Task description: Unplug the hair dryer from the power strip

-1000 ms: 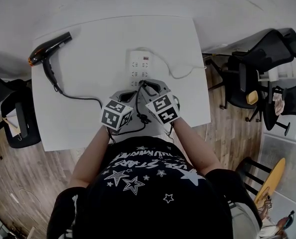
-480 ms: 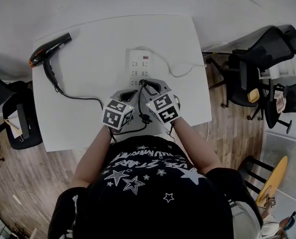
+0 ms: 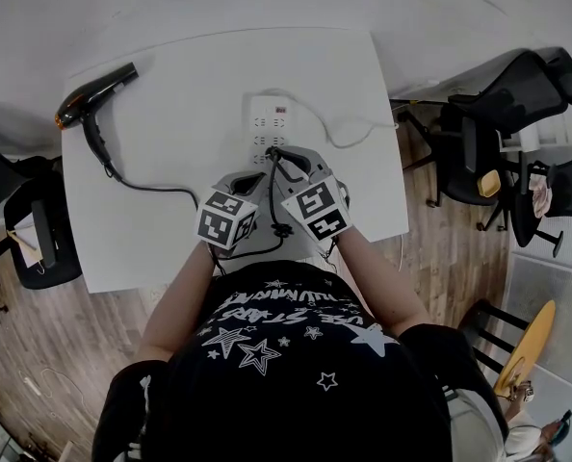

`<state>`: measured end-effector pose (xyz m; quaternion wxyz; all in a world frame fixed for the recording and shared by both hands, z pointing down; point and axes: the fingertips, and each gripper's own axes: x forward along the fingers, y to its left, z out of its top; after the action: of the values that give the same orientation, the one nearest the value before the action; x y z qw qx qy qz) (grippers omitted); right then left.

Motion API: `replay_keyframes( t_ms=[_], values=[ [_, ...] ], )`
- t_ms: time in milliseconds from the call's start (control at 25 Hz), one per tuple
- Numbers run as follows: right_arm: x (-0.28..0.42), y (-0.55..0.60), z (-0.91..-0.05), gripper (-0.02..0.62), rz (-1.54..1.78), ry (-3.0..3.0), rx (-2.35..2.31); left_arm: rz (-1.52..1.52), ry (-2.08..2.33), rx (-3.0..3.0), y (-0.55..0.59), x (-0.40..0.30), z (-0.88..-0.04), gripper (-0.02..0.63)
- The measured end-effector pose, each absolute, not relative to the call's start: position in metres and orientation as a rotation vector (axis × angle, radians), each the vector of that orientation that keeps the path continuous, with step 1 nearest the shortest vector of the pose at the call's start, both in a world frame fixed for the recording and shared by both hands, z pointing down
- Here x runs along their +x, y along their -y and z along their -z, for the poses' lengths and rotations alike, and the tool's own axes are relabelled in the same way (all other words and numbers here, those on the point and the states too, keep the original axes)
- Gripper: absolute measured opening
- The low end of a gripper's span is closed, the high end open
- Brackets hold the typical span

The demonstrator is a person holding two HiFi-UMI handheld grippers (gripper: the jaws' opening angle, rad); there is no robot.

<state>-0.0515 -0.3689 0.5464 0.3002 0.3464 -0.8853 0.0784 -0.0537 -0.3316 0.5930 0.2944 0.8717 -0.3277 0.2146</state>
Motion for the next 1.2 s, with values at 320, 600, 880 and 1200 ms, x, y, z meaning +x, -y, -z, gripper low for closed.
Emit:
replay_keyframes(
  t_ms=[320, 600, 880, 1200],
  values=[
    [-0.047, 0.370, -0.533, 0.074, -0.194, 2.366, 0.951, -0.570, 0.873, 2.320, 0.331, -0.054, -0.593, 0.006],
    [-0.036, 0.367, -0.512, 0.077, -0.171, 2.409, 1.057, -0.558, 0.890, 2.317, 0.331, -0.054, -0.593, 0.006],
    [-0.020, 0.355, -0.493, 0.077, -0.158, 2.446, 1.138, -0.628, 0.903, 2.332, 0.319, -0.052, -0.592, 0.006],
    [-0.002, 0.329, -0.472, 0.075, -0.109, 2.492, 1.179, -0.559, 0.932, 2.378, 0.291, -0.041, -0.566, 0.007]
  ],
)
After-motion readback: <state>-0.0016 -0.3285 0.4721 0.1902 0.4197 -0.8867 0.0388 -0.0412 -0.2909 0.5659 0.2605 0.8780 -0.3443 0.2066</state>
